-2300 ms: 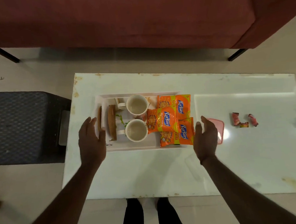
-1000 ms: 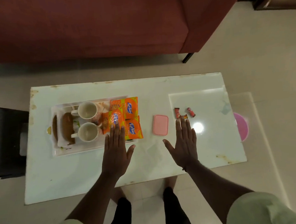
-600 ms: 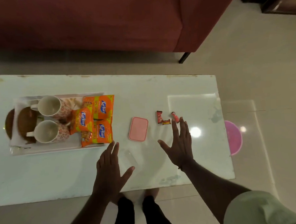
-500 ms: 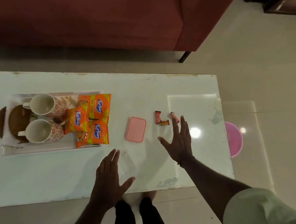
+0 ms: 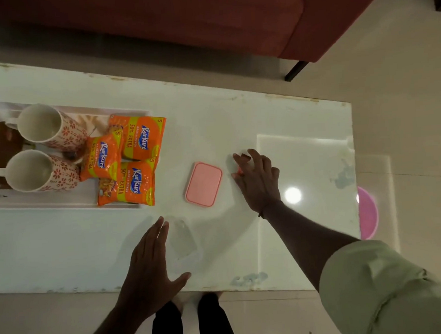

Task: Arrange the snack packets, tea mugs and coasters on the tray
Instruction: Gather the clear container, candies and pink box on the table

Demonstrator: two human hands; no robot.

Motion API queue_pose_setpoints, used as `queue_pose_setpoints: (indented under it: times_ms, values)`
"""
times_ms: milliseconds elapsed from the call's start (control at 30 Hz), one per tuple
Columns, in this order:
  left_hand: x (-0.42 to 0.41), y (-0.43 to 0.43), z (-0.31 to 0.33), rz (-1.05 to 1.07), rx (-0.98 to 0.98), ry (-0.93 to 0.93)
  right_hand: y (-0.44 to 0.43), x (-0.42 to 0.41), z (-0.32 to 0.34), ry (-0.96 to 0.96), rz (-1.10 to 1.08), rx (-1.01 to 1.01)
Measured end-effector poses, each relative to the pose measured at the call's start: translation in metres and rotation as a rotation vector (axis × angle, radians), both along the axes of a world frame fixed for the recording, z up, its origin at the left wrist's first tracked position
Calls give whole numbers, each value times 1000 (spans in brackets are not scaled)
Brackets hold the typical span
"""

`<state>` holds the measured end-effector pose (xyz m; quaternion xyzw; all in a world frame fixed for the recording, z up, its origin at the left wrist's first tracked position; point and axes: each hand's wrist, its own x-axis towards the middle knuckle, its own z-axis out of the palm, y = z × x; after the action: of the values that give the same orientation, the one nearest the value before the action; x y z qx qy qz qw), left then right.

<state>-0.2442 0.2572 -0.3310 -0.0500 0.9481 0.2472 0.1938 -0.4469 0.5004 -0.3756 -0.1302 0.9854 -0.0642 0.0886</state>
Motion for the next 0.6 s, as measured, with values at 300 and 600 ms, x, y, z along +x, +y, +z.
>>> queue_pose_setpoints:
  times_ms: [300, 600]
  values:
    - [-7, 7, -2, 53, 42, 52, 2, 2, -16, 106, 68, -119]
    - [-16, 11, 4, 120, 169, 11, -27, 14, 35, -170, -581, -655]
